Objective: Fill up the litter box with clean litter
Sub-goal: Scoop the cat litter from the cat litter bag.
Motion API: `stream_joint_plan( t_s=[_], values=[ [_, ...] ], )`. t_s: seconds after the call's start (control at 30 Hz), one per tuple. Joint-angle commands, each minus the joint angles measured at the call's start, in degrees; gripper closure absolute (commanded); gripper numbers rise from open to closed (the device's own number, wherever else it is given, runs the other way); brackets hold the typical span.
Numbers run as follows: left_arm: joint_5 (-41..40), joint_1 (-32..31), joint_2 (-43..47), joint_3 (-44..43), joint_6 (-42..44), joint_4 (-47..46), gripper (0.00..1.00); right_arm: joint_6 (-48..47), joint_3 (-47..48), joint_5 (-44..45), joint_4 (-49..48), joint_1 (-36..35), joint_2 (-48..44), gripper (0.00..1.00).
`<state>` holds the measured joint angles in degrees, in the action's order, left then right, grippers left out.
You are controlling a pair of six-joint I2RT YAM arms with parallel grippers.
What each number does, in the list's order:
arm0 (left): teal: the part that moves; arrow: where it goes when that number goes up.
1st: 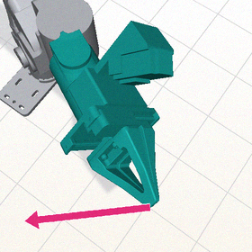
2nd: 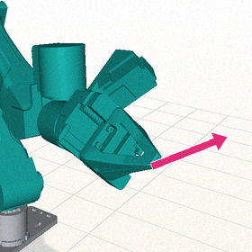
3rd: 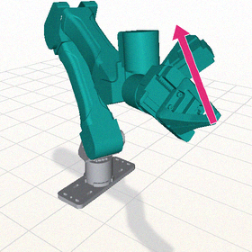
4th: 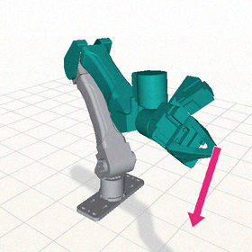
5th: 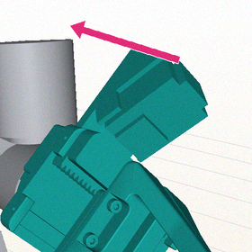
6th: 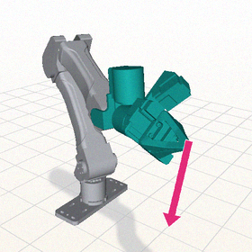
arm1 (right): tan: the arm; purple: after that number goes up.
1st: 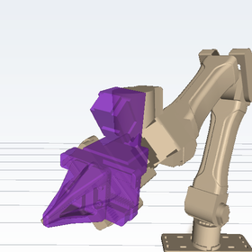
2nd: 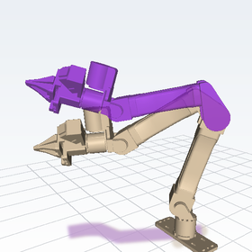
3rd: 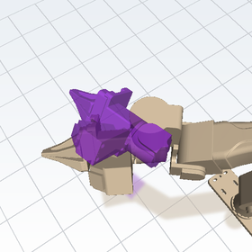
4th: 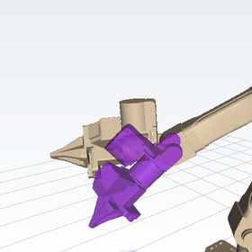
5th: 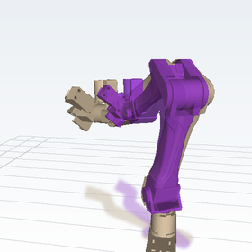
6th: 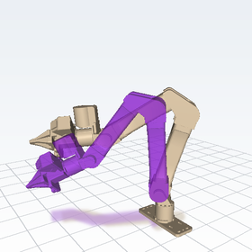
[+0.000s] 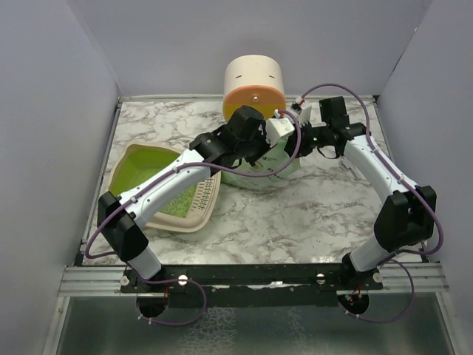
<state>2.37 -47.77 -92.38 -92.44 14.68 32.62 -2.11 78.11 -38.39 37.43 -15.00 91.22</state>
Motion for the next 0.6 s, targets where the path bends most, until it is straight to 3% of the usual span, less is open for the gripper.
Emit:
stream_joint_plan(
  t_s=[0.0, 0.57],
  values=[
    [2.3, -0.46, 1.99, -2.35, -0.7, -6.73, 1.0, -3.13, -1.39, -1.85, 1.79, -0.56, 2.73, 0.99],
    [3.57, -1.86, -2.47, -7.8, -2.77, -6.72, 1.0, -1.15, -1.91, -14.99, -0.12, -1.23, 7.41, 0.99]
  ],
)
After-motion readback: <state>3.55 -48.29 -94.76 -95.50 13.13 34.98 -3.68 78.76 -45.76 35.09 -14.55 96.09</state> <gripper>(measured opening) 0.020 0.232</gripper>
